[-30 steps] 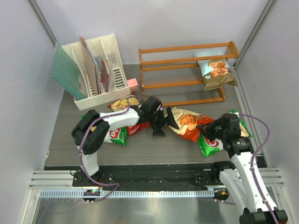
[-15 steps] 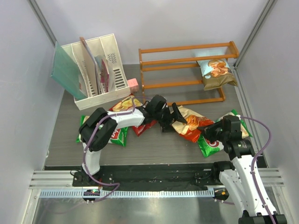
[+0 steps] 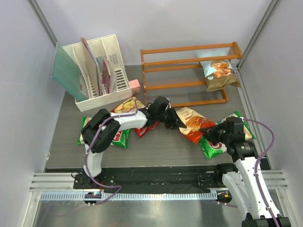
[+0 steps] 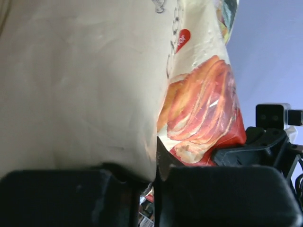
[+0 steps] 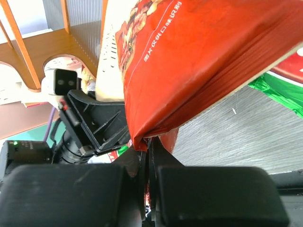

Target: Place and organize the chips bags onto the shelf

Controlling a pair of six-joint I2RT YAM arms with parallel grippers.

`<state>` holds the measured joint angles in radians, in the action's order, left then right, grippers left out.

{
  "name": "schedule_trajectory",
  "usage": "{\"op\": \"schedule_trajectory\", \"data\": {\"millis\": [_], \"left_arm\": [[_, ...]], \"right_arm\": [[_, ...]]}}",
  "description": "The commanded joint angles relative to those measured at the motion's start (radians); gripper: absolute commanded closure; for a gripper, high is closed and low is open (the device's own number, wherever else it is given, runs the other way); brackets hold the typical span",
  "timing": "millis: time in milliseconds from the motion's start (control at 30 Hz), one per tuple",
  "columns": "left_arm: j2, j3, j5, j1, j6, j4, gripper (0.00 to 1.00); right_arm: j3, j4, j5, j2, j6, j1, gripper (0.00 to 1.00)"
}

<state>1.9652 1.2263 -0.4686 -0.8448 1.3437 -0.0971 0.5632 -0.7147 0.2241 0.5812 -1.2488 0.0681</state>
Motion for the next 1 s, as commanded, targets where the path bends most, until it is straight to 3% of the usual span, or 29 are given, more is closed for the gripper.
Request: {"op": "schedule_trajectory", "data": {"millis": [0,67,100,167,333,500,733,967], "left_arm": [[-0.023,0.035,-0.051,-0.013,-0.028,-0.075,0.97],[-0.029,0.048,-0.050,-0.013,-0.047,-0.050,1.00],[-0.031,0.055,-0.051,-0.013,-0.055,-0.046,1.00],[-0.034,0.064,-0.056,-0.013,-0.060,-0.044,1.00],[-0.052,0.053,-0.082,-0.013,-0.075,-0.047,1.00],[-0.097,0.016,-0.094,-0.013,-0.106,-0.047,1.00],[-0.152,-0.028,-0.140,-0.014,-0.152,-0.032,1.00],[-0.151,-0.034,-0.203,-0.025,-0.179,-0.012,1.00]], "right_arm": [[0.066,0.023,0.049,-0.020,-0.015,0.004,0.89],[0.076,0.020,0.052,-0.011,-0.003,0.004,0.70],[0.076,0.011,0.054,0.002,0.002,0.004,0.53],[0.087,-0.023,0.040,0.020,0.012,0.004,0.35],[0.087,-0.077,0.011,0.036,0.068,0.004,0.27],[-0.003,0.023,0.046,0.019,0.035,0.004,0.21],[-0.045,0.034,0.028,0.063,0.066,0.004,0.20],[-0.108,0.153,0.047,0.068,0.026,0.004,0.20]]}}
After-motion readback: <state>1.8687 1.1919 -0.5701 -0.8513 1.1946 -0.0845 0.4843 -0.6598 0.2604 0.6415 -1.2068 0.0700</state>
